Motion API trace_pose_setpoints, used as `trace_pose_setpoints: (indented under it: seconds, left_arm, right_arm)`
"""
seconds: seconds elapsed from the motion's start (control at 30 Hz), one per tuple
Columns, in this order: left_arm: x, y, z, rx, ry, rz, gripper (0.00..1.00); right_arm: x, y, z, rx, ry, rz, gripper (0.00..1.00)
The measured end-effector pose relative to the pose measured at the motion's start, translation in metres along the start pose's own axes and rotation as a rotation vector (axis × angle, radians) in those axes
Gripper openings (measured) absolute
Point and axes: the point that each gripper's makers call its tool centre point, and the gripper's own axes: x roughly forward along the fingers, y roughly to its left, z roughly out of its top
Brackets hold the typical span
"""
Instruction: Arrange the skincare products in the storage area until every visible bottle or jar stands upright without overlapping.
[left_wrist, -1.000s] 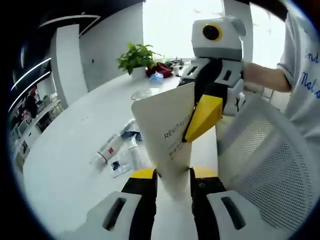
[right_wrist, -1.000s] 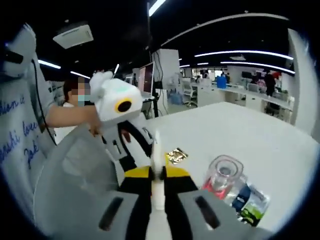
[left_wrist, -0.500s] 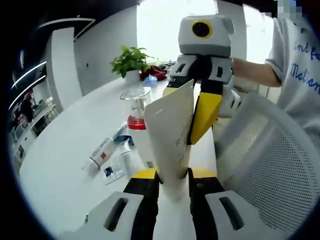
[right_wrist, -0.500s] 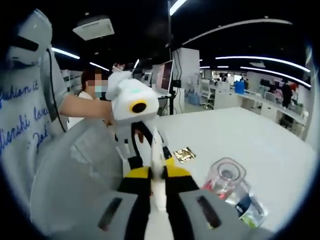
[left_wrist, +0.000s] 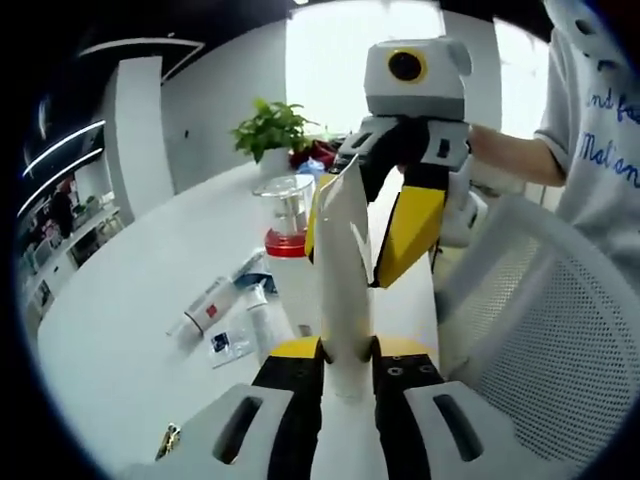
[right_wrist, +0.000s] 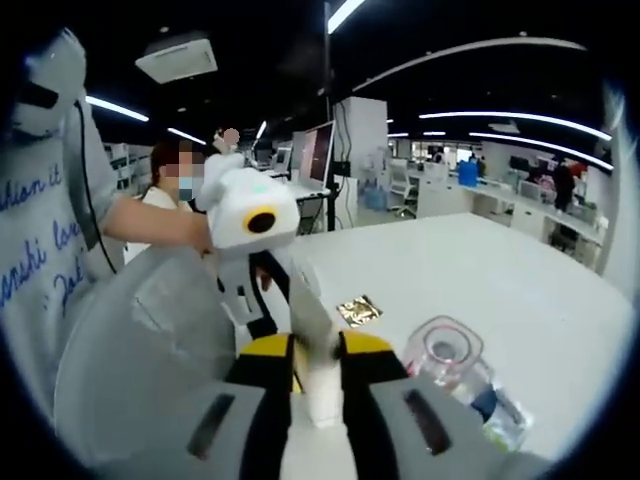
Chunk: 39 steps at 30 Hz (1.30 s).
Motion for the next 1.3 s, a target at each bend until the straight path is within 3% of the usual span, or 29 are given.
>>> trace_pose_setpoints:
  seconds: [0.57,0.63,0.8,0.97,1.3]
  left_arm:
    - [0.006,0.012,0.004,0.057,-0.034,-0.021,0.13]
    - [0.006,0.013,0.004,0.056,-0.035,-0.025,0.13]
    - [0.007,0.018,0.004,0.071,-0.038,-0.025,0.13]
    - [0.008,0.025,0.005,0.074,-0.043,-0.028,0.13]
    - [0.012,0.038,0.007,0.114,-0.030,-0.032,0.13]
  right_arm:
    - [-0.032,-0.018,-0.016,0.128,0.007,-0.153,0.23]
    - [-0.039,-0.027,-0.016,0.132,0.003,-0.218,0.26]
    - [-0.057,-0.032,-0.014,0.163,-0.017,-0.275,0.29]
    - [-0.069,-0.042,-0.020,0.241,-0.042,-0.358,0.39]
    - [-0.071,-0.036,-0.030,0.283,0.004,-0.406,0.59]
